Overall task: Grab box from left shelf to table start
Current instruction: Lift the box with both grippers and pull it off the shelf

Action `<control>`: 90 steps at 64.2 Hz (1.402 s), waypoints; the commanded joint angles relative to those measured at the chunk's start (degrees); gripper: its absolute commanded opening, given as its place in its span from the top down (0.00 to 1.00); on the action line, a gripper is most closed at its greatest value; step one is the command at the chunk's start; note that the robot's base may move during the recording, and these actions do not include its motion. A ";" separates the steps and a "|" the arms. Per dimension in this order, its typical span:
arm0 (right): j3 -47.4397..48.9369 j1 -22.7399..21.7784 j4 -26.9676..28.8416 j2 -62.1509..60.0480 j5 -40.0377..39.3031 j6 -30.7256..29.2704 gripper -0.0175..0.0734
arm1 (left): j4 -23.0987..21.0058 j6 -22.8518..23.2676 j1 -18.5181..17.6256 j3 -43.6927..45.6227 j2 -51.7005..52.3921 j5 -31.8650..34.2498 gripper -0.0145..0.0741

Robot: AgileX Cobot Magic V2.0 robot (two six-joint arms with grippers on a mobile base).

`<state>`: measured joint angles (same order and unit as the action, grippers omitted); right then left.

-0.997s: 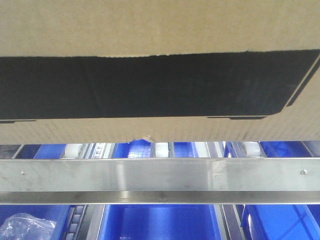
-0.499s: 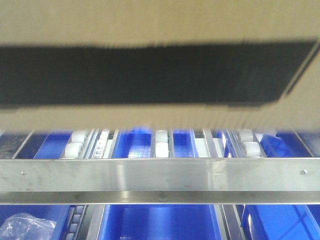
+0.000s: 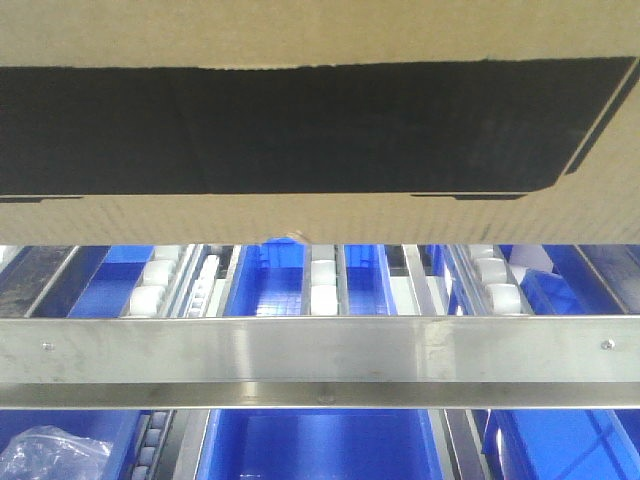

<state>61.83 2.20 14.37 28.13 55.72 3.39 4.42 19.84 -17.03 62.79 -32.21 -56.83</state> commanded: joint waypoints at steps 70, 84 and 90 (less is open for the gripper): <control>1.48 -0.29 -5.88 0.48 -7.30 -0.03 0.75 | 1.27 2.60 -0.13 2.64 0.66 11.85 0.95; 1.48 -0.29 -5.83 0.48 -7.30 -0.03 0.75 | 1.27 2.60 -0.13 2.62 0.66 11.85 0.95; 1.48 -0.29 -5.83 0.48 -7.30 -0.03 0.75 | 1.27 2.60 -0.13 2.62 0.66 11.85 0.95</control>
<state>61.83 2.20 14.37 28.13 55.69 3.39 4.42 19.84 -17.03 62.79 -32.08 -56.83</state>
